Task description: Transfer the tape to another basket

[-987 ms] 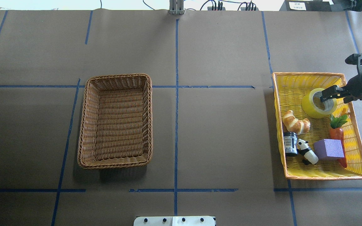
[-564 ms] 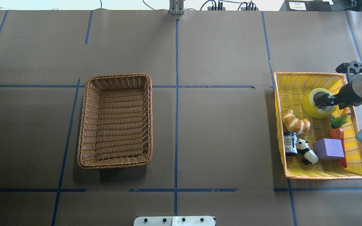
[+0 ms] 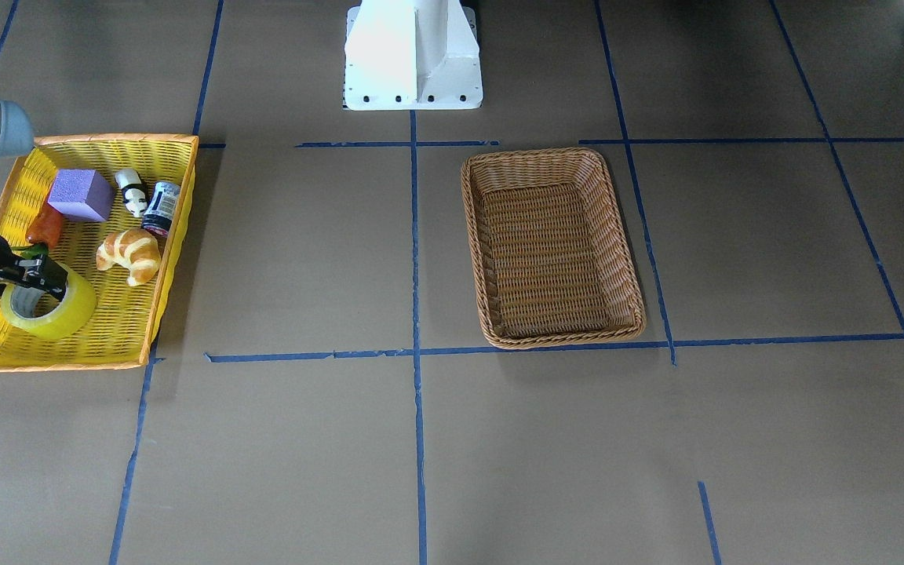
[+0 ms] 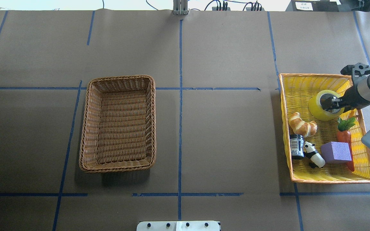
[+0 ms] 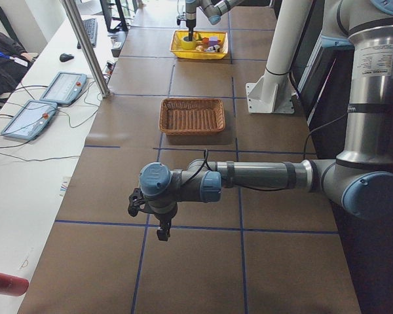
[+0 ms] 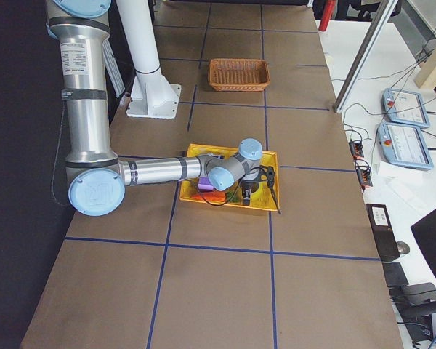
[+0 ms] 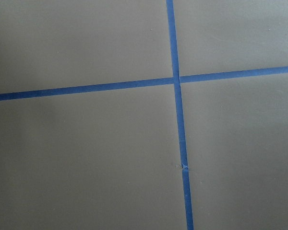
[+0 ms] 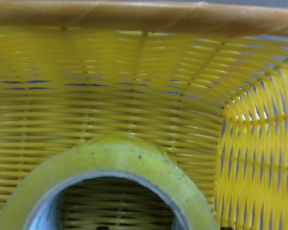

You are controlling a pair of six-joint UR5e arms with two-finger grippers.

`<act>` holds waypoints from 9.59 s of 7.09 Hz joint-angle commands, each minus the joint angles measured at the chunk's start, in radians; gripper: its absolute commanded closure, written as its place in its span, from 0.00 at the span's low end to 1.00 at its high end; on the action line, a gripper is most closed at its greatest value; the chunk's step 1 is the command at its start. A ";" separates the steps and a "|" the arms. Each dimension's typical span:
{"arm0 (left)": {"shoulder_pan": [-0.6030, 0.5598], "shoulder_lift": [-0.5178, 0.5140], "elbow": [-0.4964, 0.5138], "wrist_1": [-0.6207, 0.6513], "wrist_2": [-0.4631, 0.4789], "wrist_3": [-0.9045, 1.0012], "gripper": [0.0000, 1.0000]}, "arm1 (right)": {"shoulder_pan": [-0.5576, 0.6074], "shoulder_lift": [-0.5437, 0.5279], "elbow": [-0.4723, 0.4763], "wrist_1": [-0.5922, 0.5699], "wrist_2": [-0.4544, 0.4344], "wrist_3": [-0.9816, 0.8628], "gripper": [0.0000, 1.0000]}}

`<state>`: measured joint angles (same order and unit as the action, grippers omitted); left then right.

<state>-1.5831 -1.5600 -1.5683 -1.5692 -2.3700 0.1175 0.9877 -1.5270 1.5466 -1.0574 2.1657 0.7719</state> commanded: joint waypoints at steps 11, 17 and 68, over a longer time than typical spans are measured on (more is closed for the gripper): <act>0.000 0.000 -0.061 -0.002 -0.060 -0.002 0.00 | 0.024 0.109 0.191 0.004 0.072 0.347 1.00; 0.147 0.002 -0.168 -0.319 -0.250 -0.489 0.00 | -0.309 0.308 0.332 0.280 -0.155 1.100 0.98; 0.923 -0.431 -0.334 -0.348 0.323 -1.590 0.98 | -0.257 0.188 0.417 -0.132 -0.251 0.374 0.00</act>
<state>-0.6591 -1.9604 -1.9149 -2.0753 -2.0706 -1.6073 0.6465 -1.3471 1.9626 -1.0191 1.8319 1.2962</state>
